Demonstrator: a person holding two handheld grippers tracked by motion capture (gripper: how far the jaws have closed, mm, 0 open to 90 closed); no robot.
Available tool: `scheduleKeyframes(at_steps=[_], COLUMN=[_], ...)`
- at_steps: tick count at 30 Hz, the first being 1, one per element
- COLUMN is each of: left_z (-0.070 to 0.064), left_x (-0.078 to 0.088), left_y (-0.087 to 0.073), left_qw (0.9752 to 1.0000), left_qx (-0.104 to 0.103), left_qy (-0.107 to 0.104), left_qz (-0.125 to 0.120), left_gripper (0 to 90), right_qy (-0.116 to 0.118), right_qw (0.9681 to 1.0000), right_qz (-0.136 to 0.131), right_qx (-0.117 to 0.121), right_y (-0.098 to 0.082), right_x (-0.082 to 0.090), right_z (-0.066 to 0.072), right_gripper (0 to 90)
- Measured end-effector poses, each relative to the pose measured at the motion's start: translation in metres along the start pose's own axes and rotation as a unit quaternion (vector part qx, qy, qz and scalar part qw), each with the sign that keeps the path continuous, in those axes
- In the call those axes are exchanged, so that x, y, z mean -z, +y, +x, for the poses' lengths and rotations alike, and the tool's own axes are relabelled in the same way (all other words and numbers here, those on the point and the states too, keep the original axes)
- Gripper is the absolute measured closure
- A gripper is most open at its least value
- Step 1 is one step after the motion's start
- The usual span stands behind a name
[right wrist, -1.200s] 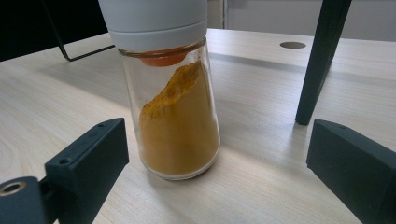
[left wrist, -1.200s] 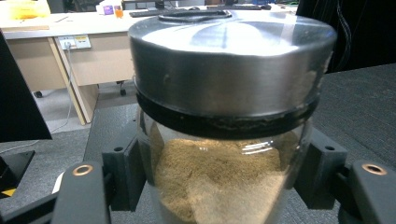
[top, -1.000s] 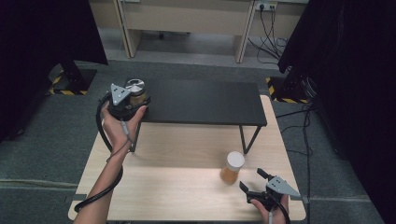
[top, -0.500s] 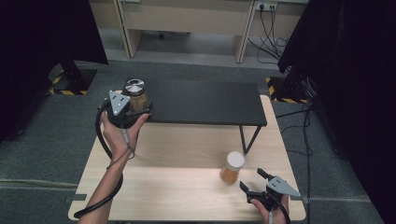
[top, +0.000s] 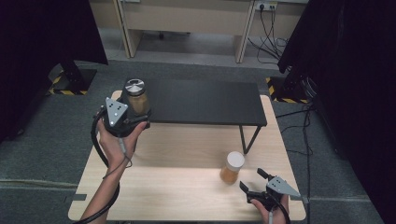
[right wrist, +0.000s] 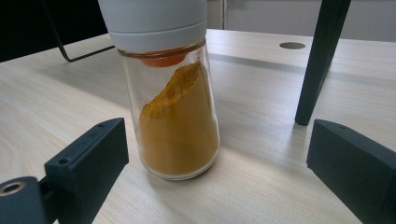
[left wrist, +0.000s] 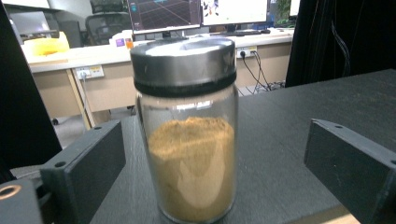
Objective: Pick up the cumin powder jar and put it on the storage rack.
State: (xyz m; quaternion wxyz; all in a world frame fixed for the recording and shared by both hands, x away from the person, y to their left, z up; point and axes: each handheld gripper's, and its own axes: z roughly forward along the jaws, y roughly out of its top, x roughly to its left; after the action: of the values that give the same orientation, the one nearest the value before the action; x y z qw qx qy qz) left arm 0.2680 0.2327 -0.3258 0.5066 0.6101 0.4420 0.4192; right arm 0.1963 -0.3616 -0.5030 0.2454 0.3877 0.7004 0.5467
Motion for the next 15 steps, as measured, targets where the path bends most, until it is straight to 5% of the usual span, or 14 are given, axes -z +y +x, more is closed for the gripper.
scheduleKeyframes(at_steps=[15], left_z=[-0.014], left_x=[0.031], left_y=[-0.017], left_qw=[0.9997], left_qx=[-0.010], left_qy=[-0.003], left_qz=[-0.021], left_gripper=[5.8], right_qy=[0.000], right_qw=[1.0000], right_qz=[-0.001], right_qx=[0.000], right_y=[0.000], right_x=[0.000], right_z=[0.000], right_gripper=[5.5])
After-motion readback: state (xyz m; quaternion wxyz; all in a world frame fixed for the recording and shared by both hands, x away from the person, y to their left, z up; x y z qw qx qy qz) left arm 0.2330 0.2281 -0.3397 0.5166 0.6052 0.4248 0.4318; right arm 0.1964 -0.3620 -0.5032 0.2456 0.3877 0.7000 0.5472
